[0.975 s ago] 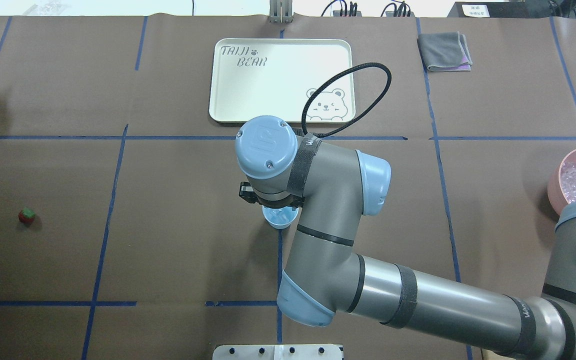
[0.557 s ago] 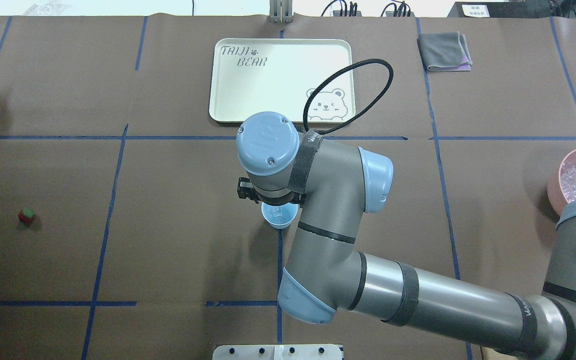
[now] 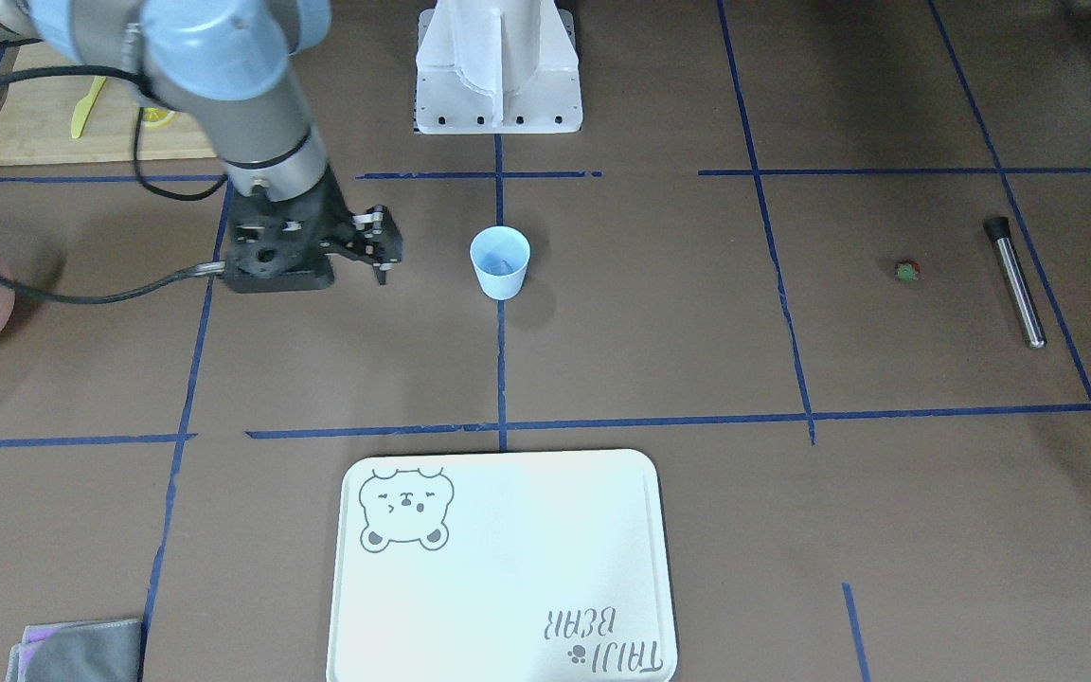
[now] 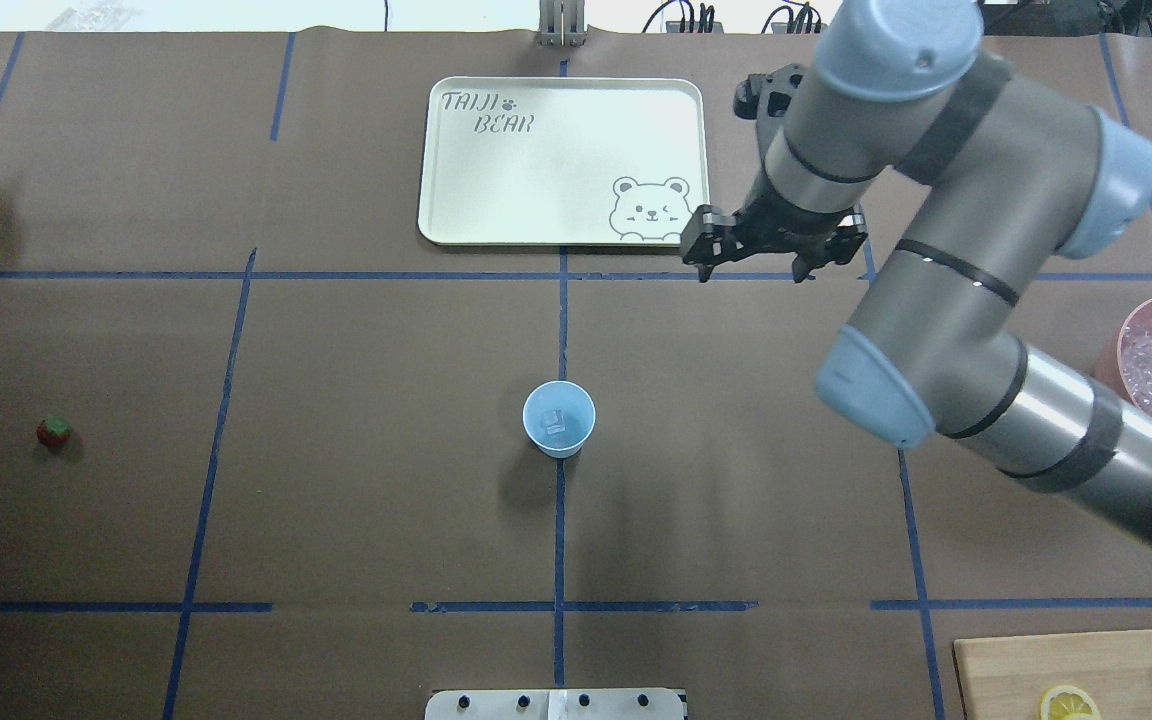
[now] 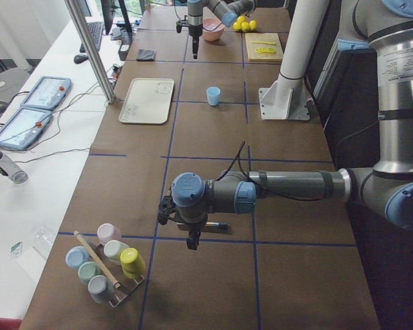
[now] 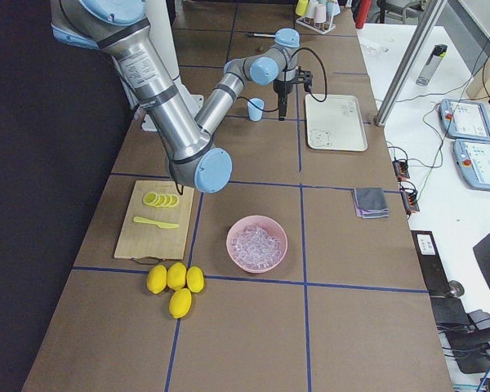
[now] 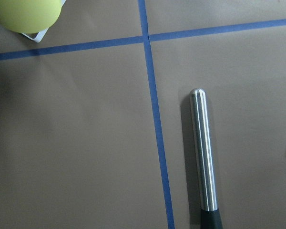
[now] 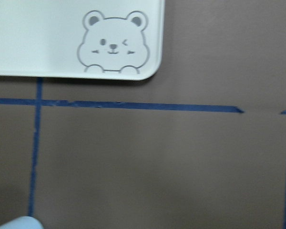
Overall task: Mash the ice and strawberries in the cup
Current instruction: 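Move the right gripper back into the pink bowl and grasp an ice cube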
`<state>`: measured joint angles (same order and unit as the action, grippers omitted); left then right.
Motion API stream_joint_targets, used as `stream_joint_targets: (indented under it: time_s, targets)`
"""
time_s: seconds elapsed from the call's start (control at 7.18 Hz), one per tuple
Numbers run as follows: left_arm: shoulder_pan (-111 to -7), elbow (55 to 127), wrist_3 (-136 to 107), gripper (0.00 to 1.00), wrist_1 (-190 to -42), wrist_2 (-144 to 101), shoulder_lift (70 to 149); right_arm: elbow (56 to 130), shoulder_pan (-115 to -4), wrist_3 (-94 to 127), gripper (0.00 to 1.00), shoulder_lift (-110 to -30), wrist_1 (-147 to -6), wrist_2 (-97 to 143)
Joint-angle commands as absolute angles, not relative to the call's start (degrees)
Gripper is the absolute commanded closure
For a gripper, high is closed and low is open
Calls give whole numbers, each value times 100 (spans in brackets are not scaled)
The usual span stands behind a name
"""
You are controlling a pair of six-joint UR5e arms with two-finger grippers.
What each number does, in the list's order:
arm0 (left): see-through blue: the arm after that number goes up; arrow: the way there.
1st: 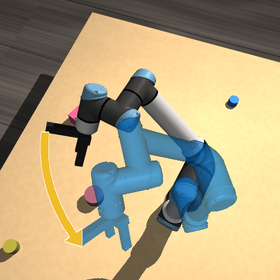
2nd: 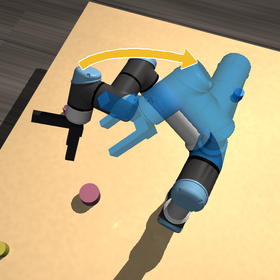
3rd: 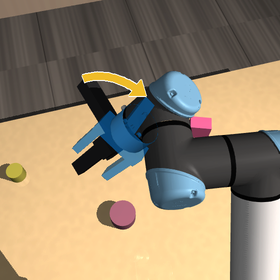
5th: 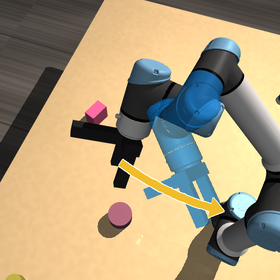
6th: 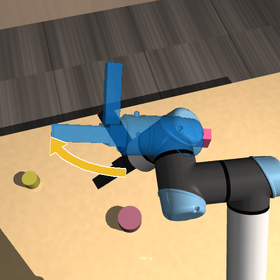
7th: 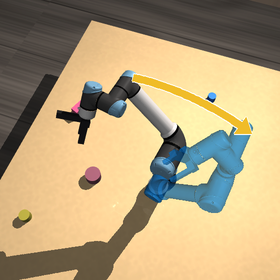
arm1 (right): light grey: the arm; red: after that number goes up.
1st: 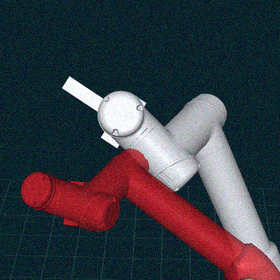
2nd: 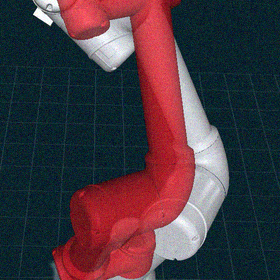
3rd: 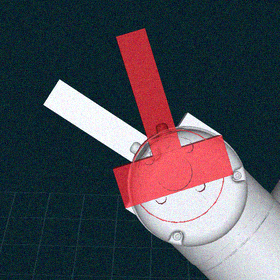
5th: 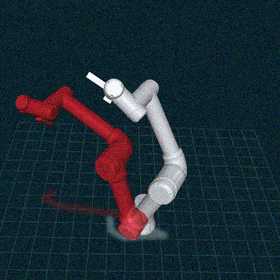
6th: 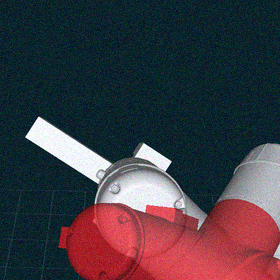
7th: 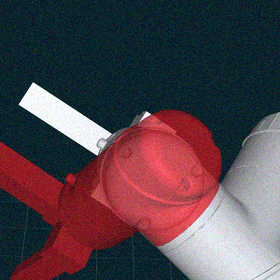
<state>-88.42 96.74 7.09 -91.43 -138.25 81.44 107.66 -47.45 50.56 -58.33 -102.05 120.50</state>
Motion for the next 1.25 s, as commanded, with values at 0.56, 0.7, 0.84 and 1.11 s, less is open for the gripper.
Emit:
stream_joint_targets:
  time_s: [0.56,0.7,0.84,1.11]
  targets:
    - [-8842,9721,721,0,-9149,-13825,8139,11074,-7372,-442,0,-8715,-10152,13218]
    - [-8833,9721,721,0,-9149,-13825,8139,11031,-7418,-579,0,-9006,-9908,13219]
    - [-8842,9721,721,0,-9149,-13825,8139,10560,-7418,-563,0,-9287,-9009,13219]
    - [-8842,9721,721,0,-9149,-13825,8139,9775,-7409,-292,1,-9361,-7685,13140]
